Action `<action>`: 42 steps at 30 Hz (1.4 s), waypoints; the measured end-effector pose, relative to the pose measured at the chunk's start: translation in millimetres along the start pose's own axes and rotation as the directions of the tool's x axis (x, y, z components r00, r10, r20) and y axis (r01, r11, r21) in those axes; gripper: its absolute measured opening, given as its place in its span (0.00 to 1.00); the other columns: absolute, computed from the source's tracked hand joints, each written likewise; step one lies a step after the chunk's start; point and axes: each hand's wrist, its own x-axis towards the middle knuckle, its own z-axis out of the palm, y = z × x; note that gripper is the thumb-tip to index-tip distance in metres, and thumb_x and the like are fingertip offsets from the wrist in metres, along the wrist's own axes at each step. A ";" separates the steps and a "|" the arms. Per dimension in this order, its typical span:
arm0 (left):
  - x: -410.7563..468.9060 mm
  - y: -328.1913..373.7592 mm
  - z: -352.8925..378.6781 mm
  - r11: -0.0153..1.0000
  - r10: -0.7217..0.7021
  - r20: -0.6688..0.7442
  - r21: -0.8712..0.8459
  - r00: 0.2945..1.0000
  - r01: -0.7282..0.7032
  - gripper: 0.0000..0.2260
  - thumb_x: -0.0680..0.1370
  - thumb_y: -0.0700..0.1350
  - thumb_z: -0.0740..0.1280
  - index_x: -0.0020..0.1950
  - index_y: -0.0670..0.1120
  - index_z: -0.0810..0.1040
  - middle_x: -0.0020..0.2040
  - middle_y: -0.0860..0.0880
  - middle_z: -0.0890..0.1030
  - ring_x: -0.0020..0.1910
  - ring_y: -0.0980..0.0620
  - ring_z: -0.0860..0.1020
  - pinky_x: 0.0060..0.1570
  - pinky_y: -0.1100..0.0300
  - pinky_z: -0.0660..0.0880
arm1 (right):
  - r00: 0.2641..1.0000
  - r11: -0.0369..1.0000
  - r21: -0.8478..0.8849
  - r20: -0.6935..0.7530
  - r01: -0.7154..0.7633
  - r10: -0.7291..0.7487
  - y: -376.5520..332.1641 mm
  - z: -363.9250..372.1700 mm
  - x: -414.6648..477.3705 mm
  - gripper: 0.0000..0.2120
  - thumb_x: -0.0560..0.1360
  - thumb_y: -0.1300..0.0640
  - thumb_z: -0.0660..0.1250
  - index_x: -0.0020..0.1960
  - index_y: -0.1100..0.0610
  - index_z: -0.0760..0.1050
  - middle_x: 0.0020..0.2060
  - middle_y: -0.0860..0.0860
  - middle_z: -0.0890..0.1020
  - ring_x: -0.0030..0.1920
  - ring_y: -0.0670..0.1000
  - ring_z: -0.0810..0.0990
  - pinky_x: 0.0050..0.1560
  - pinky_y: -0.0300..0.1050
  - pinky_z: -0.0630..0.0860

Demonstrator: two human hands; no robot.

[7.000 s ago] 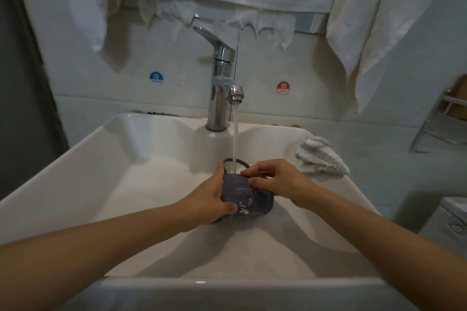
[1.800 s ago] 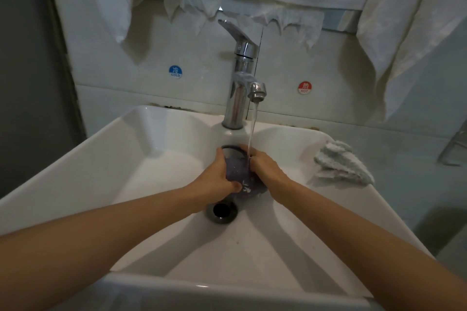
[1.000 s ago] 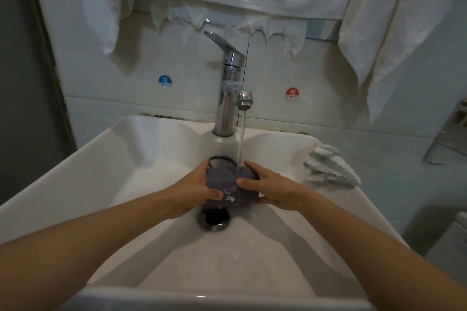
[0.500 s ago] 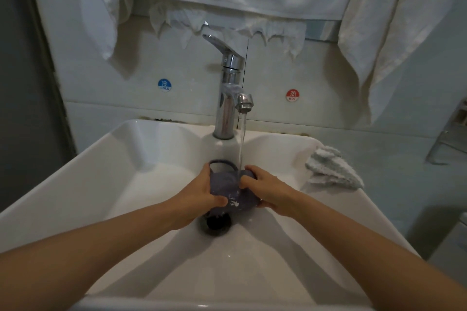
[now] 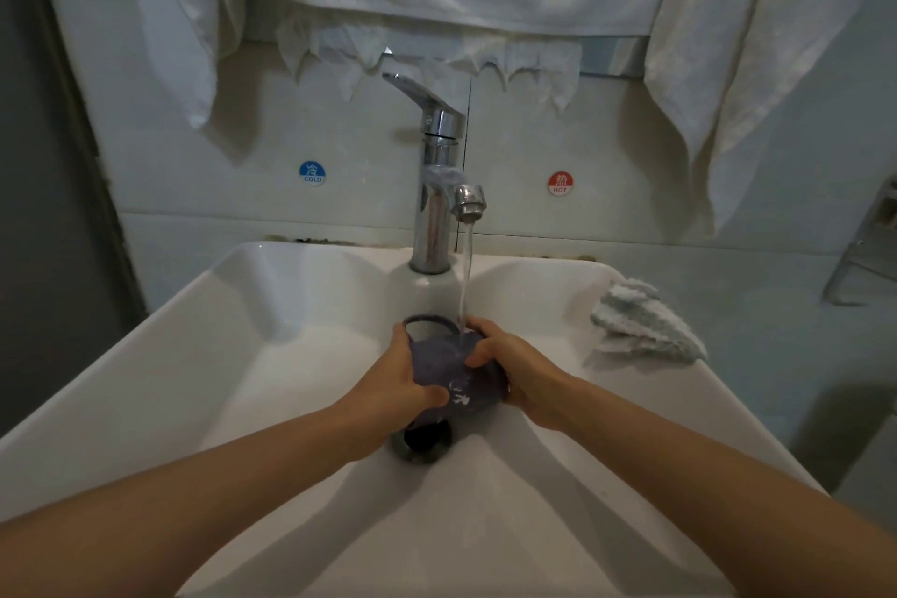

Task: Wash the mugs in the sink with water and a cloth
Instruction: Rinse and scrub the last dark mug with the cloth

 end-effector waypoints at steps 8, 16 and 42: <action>-1.5 1.5 1.7 1.000 -0.002 -0.013 -0.003 1.000 0.002 0.47 0.68 0.36 0.72 0.77 0.48 0.45 0.67 0.44 0.70 0.62 0.44 0.74 0.58 0.46 0.75 | 0.997 1.000 -0.011 -0.071 0.018 -0.019 0.8 5.0 3.3 0.28 0.68 0.69 0.61 0.65 0.48 0.71 0.66 0.54 0.70 0.64 0.60 0.71 0.62 0.53 0.74; -2.2 3.3 4.4 1.000 -0.004 -0.021 0.010 1.000 0.004 0.45 0.71 0.34 0.71 0.77 0.48 0.44 0.68 0.44 0.69 0.63 0.43 0.73 0.60 0.45 0.74 | 0.997 0.999 -0.051 -0.076 0.015 -0.019 -6.2 6.4 -2.8 0.25 0.71 0.67 0.60 0.65 0.51 0.71 0.64 0.56 0.73 0.62 0.58 0.73 0.63 0.52 0.72; -6.8 26.0 27.1 0.985 0.020 -0.438 0.163 0.899 0.058 0.33 0.68 0.53 0.75 0.68 0.48 0.64 0.61 0.44 0.76 0.58 0.44 0.76 0.55 0.56 0.72 | 0.956 0.406 -0.877 0.170 0.258 -0.239 -10.5 -2.3 -15.4 0.39 0.62 0.54 0.79 0.66 0.59 0.62 0.62 0.56 0.70 0.61 0.57 0.72 0.57 0.45 0.70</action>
